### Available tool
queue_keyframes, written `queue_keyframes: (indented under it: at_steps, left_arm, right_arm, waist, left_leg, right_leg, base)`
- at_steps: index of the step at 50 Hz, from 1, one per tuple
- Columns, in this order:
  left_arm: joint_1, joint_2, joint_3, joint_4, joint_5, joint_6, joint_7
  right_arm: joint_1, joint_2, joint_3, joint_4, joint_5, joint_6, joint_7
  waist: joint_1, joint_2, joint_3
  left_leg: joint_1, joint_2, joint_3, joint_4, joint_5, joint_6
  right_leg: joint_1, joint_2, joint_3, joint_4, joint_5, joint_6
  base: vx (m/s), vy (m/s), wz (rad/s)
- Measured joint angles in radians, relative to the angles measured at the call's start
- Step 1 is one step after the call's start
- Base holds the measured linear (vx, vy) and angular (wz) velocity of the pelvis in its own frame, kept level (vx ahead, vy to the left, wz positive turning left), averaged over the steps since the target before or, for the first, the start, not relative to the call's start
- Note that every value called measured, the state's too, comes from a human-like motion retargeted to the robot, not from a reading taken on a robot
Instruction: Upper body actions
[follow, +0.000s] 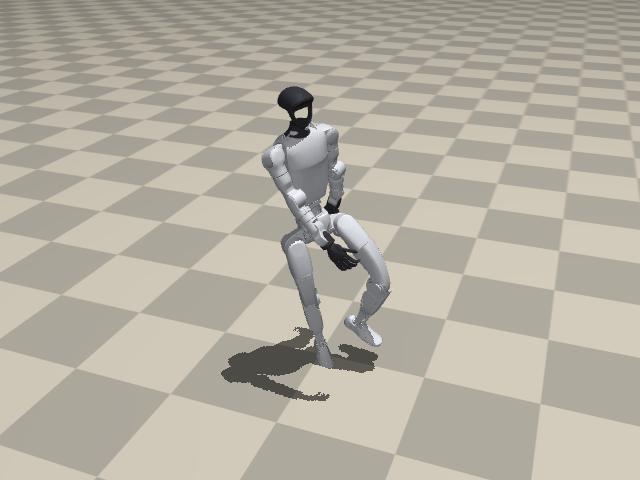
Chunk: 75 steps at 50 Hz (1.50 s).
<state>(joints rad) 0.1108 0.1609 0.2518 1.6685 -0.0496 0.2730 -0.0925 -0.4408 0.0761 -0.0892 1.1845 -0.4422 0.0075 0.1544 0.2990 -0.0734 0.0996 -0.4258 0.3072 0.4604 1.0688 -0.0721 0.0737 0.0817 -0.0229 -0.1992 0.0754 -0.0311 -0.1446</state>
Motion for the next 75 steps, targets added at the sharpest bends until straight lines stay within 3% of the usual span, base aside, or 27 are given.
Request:
queue_keyframes:
  at_steps: [5, 7, 10, 15, 24, 28, 31, 35, 39, 42, 44, 47, 52, 59, 63, 67, 69, 71, 72, 75]
  left_arm:
    - [-0.002, -0.010, 0.003, -0.016, -0.007, -0.006, 0.007]
    - [-0.008, -0.011, -0.003, -0.021, -0.005, -0.010, 0.011]
    - [-0.020, -0.022, -0.025, -0.019, 0.002, -0.006, 0.024]
    - [-0.055, -0.052, -0.058, -0.021, 0.018, -0.008, 0.032]
    - [-0.170, -0.060, -0.157, 0.031, -0.073, -0.051, 0.082]
    - [-0.256, -0.060, -0.283, 0.031, -0.093, -0.062, 0.139]
    - [-0.373, -0.080, -0.337, -0.026, -0.084, -0.117, 0.212]
    - [-0.565, -0.100, -0.289, -0.193, -0.139, -0.140, 0.280]
    - [-0.763, -0.133, -0.255, -0.398, -0.224, -0.190, 0.343]
    - [-0.891, -0.110, -0.271, -0.531, -0.243, -0.208, 0.385]
    - [-0.961, -0.082, -0.263, -0.586, -0.225, -0.204, 0.413]
    - [-1.034, -0.070, -0.248, -0.630, -0.215, -0.206, 0.439]
    - [-1.052, -0.084, -0.258, -0.658, -0.235, -0.225, 0.427]
    - [-0.860, -0.077, -0.288, -0.633, -0.198, -0.224, 0.350]
    - [-0.693, -0.096, -0.308, -0.547, -0.224, -0.198, 0.278]
    - [-0.509, -0.121, -0.312, -0.428, -0.237, -0.149, 0.181]
    - [-0.429, -0.138, -0.300, -0.364, -0.225, -0.130, 0.156]
    - [-0.369, -0.138, -0.277, -0.290, -0.207, -0.112, 0.131]
    - [-0.344, -0.134, -0.260, -0.251, -0.191, -0.105, 0.118]
    - [-0.286, -0.118, -0.210, -0.137, -0.130, -0.082, 0.098]
  right_arm:
    - [0.184, -0.009, 0.009, 0.078, -0.030, 0.036, -0.021]
    - [0.219, -0.015, 0.010, 0.075, -0.042, 0.032, -0.016]
    - [0.238, -0.034, 0.002, 0.052, -0.075, 0.024, -0.009]
    - [0.212, -0.071, -0.003, -0.014, -0.096, -0.001, 0.011]
    - [0.251, -0.116, -0.068, -0.137, -0.175, -0.041, 0.106]
    - [0.366, -0.122, -0.099, -0.126, -0.229, -0.069, 0.068]
    - [0.474, -0.146, -0.125, -0.072, -0.308, -0.068, 0.002]
    - [0.585, -0.217, -0.150, 0.120, -0.461, 0.022, -0.091]
    - [0.678, -0.301, -0.240, 0.351, -0.552, 0.216, -0.129]
    - [0.751, -0.354, -0.313, 0.474, -0.465, 0.321, -0.181]
    - [0.802, -0.377, -0.358, 0.511, -0.356, 0.331, -0.216]
    - [0.864, -0.384, -0.433, 0.515, -0.202, 0.299, -0.253]
    - [0.848, -0.351, -0.494, 0.493, -0.064, 0.220, -0.273]
    - [0.682, -0.259, -0.389, 0.326, -0.184, 0.205, -0.084]
    - [0.596, -0.196, -0.282, 0.150, -0.260, 0.150, 0.008]
    - [0.525, -0.169, -0.167, 0.006, -0.323, 0.079, 0.041]
    - [0.490, -0.167, -0.121, -0.041, -0.340, 0.048, 0.052]
    - [0.459, -0.165, -0.075, -0.082, -0.349, 0.025, 0.079]
    - [0.446, -0.161, -0.056, -0.099, -0.352, 0.015, 0.094]
    - [0.423, -0.141, -0.036, -0.131, -0.356, -0.007, 0.128]
  waist:
    - [-0.087, 0.007, -0.074]
    - [-0.134, 0.036, -0.096]
    - [-0.201, 0.066, -0.116]
    - [-0.299, 0.070, -0.152]
    - [-0.245, 0.039, -0.107]
    - [-0.297, 0.062, -0.083]
    - [-0.338, 0.094, -0.039]
    - [-0.426, 0.100, 0.014]
    - [-0.542, 0.101, 0.085]
    - [-0.616, 0.124, 0.146]
    - [-0.655, 0.137, 0.171]
    - [-0.694, 0.149, 0.188]
    - [-0.678, 0.154, 0.185]
    - [-0.594, 0.148, 0.105]
    - [-0.509, 0.154, 0.043]
    - [-0.428, 0.143, -0.038]
    - [-0.391, 0.113, -0.076]
    - [-0.339, 0.073, -0.097]
    - [-0.307, 0.051, -0.106]
    - [-0.202, 0.011, -0.149]
  left_leg:
    - [0.314, -0.233, -0.040, -0.582, 0.066, -0.053]
    - [0.408, -0.268, -0.018, -0.783, -0.013, -0.116]
    - [0.491, -0.277, 0.079, -0.962, -0.111, -0.117]
    - [0.471, -0.312, 0.033, -1.040, -0.134, -0.087]
    - [0.473, -0.351, -0.003, -1.000, -0.193, -0.034]
    - [0.478, -0.305, -0.046, -0.977, -0.202, -0.024]
    - [0.499, -0.267, -0.059, -0.968, -0.208, -0.014]
    - [0.509, -0.268, -0.077, -0.948, -0.220, 0.011]
    - [0.532, -0.310, -0.170, -0.912, -0.242, 0.056]
    - [0.534, -0.290, -0.228, -0.859, -0.256, 0.071]
    - [0.528, -0.264, -0.241, -0.826, -0.262, 0.073]
    - [0.518, -0.239, -0.253, -0.795, -0.267, 0.078]
    - [0.505, -0.225, -0.233, -0.787, -0.274, 0.067]
    - [0.495, -0.245, -0.130, -0.866, -0.253, 0.043]
    - [0.492, -0.247, -0.052, -0.914, -0.242, 0.024]
    - [0.485, -0.285, 0.009, -0.961, -0.238, 0.010]
    - [0.472, -0.336, 0.025, -0.974, -0.241, 0.012]
    - [0.480, -0.383, 0.070, -0.998, -0.242, 0.008]
    - [0.487, -0.402, 0.098, -1.013, -0.241, 0.002]
    - [0.473, -0.420, 0.168, -1.048, -0.230, -0.019]
  right_leg:
    - [0.005, 0.007, -0.031, -0.026, -0.008, 0.023]
    - [0.000, 0.047, -0.058, -0.031, -0.017, 0.025]
    - [0.007, 0.075, -0.098, -0.036, -0.031, 0.036]
    - [-0.009, 0.044, -0.159, -0.041, -0.044, 0.071]
    - [-0.066, -0.014, -0.115, 0.118, -0.053, 0.095]
    - [-0.168, -0.046, -0.148, 0.388, 0.102, 0.067]
    - [-0.300, -0.090, -0.170, 0.683, 0.242, -0.035]
    - [-0.542, -0.238, -0.203, 1.147, 0.147, -0.112]
    - [-0.809, -0.364, -0.154, 1.505, 0.090, -0.114]
    - [-1.005, -0.337, -0.122, 1.621, 0.083, -0.114]
    - [-1.118, -0.283, -0.122, 1.630, 0.080, -0.114]
    - [-1.206, -0.261, -0.147, 1.600, 0.040, -0.115]
    - [-1.127, -0.253, -0.199, 1.486, 0.044, -0.114]
    - [-0.759, -0.273, -0.262, 1.265, 0.129, -0.112]
    - [-0.512, -0.192, -0.231, 0.992, 0.185, -0.087]
    - [-0.261, -0.049, -0.085, 0.538, 0.270, -0.006]
    - [-0.134, -0.019, -0.017, 0.282, 0.154, 0.106]
    - [-0.061, -0.013, 0.004, 0.099, 0.010, 0.117]
    - [-0.050, -0.023, 0.000, 0.032, -0.007, 0.117]
    - [-0.070, -0.043, 0.050, -0.075, 0.078, 0.167]
  base:
    - [0.05, 0.20, 0.43]
    - [-0.08, 0.20, 0.65]
    - [-0.08, 0.22, 0.68]
    - [-0.15, 0.26, 0.65]
    - [-0.12, 0.19, -0.21]
    - [-0.10, 0.10, 0.42]
    - [-0.15, 0.16, 0.21]
    - [-0.13, 0.19, 0.18]
    - [0.01, 0.37, 0.75]
    - [0.01, 0.23, 0.44]
    - [0.00, 0.03, 0.09]
    - [0.02, 0.01, 0.13]
    - [-0.02, -0.05, -0.18]
    - [0.01, -0.11, -0.59]
    - [0.03, -0.11, -0.76]
    - [0.13, -0.07, -0.68]
    - [0.14, -0.09, -0.44]
    - [0.10, -0.11, -0.87]
    - [0.14, -0.14, -1.11]
    - [0.17, -0.17, -1.04]
